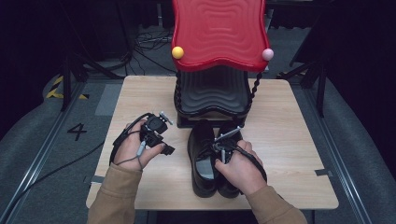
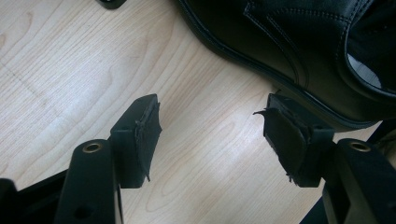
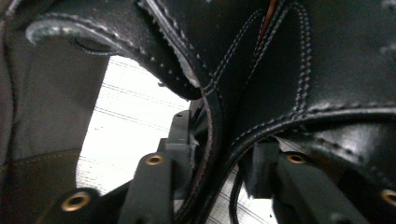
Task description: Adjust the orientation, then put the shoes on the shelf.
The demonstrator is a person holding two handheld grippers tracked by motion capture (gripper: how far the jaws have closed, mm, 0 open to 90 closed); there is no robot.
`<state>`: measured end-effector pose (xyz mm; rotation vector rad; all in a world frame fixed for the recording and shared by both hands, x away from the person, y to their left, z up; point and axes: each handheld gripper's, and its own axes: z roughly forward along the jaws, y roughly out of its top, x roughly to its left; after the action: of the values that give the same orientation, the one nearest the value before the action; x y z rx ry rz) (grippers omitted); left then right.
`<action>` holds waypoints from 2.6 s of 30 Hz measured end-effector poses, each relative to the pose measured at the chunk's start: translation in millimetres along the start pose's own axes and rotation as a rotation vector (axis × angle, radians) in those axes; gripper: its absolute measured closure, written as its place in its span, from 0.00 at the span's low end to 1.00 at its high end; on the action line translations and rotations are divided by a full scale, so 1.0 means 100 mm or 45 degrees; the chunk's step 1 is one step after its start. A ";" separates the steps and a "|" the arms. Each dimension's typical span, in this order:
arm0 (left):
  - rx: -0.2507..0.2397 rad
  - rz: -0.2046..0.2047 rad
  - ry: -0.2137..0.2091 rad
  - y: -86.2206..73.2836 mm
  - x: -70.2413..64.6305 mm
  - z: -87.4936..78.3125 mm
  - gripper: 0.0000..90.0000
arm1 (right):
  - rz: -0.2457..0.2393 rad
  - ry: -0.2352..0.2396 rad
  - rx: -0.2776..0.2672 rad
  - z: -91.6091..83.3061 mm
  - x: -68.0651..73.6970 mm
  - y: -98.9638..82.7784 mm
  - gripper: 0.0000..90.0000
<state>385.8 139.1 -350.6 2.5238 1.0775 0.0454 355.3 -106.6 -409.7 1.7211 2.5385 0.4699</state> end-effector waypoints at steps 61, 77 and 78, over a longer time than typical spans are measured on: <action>-0.047 -0.111 0.023 -0.27 0.18 -0.16 0.41 | -0.195 0.042 0.010 -1.46 -0.43 -0.18 0.91; -0.055 -0.141 0.032 -0.37 0.21 -0.20 0.41 | -0.232 0.028 -0.025 -1.87 -0.37 0.01 0.91; -0.052 -0.144 0.032 -0.38 0.21 -0.20 0.41 | -0.238 0.036 -0.023 -1.90 -0.37 0.02 0.91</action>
<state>370.6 184.7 -348.7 2.4279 1.2148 0.0671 333.1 -183.0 -233.3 1.4623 2.6722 0.5072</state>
